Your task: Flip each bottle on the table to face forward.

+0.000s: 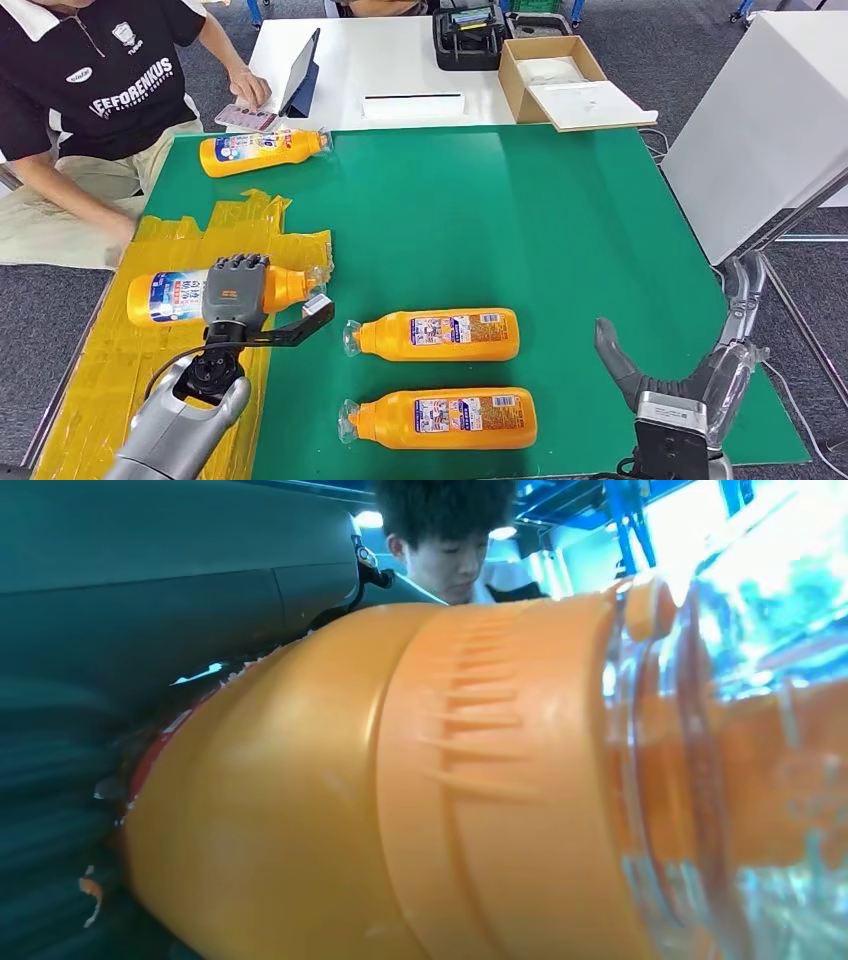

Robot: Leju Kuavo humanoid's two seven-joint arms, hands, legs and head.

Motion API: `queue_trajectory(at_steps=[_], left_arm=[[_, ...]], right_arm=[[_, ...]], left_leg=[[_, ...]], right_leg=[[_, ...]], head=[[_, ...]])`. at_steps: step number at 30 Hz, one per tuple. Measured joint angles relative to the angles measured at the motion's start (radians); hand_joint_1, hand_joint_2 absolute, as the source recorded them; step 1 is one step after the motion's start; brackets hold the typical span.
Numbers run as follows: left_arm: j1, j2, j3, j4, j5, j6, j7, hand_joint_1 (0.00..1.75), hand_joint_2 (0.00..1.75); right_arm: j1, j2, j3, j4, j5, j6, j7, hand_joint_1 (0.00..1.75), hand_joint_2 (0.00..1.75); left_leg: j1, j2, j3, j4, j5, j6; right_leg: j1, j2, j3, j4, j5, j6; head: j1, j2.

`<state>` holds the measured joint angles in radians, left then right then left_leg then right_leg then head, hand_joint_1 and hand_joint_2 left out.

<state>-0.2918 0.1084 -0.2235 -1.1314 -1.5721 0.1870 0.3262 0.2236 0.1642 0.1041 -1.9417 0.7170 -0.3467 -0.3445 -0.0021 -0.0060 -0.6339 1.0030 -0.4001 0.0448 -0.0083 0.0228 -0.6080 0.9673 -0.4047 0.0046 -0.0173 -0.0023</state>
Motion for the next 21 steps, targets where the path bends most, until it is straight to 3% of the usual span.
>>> queue_trajectory(at_steps=[6,10,12,16,21], left_arm=[[0.006,-0.001,0.044,0.032,0.0,0.009,0.004,1.75,1.75],[0.019,-0.001,0.082,0.048,0.0,0.006,0.007,1.51,1.75],[0.021,-0.001,0.095,0.059,0.0,-0.005,0.018,1.48,1.75],[0.024,0.0,0.107,0.079,0.0,-0.019,0.034,0.06,1.75],[0.017,0.0,0.108,0.105,0.0,-0.044,0.047,0.0,1.75]], right_arm=[[0.0,-0.003,0.004,0.015,-0.014,0.0,-0.008,0.0,1.75],[-0.001,-0.007,0.013,0.03,-0.021,0.0,-0.012,0.0,1.75],[-0.004,-0.008,0.018,0.037,-0.023,0.0,-0.012,0.0,1.75],[-0.009,-0.009,0.024,0.049,-0.023,0.003,-0.012,0.0,1.75],[-0.019,-0.01,0.026,0.065,-0.022,0.003,-0.012,0.0,1.75]], left_leg=[[0.0,0.0,0.0,0.0,0.0,0.0],[0.0,0.0,0.0,0.0,0.0,0.0],[0.0,0.0,0.0,0.0,0.0,0.0],[0.0,0.0,-0.001,0.0,0.0,0.0],[0.0,0.0,0.0,0.0,0.0,0.0]], right_leg=[[0.0,0.0,0.0,0.0,0.0,0.0],[0.0,0.0,0.0,0.0,0.0,0.0],[0.0,0.0,0.0,0.0,0.0,0.0],[0.0,0.0,0.0,0.0,0.0,0.0],[0.0,-0.001,0.001,0.0,0.0,0.0]], head=[[0.0,0.0],[0.0,0.0],[0.0,0.0],[0.0,0.0],[0.0,0.0]])
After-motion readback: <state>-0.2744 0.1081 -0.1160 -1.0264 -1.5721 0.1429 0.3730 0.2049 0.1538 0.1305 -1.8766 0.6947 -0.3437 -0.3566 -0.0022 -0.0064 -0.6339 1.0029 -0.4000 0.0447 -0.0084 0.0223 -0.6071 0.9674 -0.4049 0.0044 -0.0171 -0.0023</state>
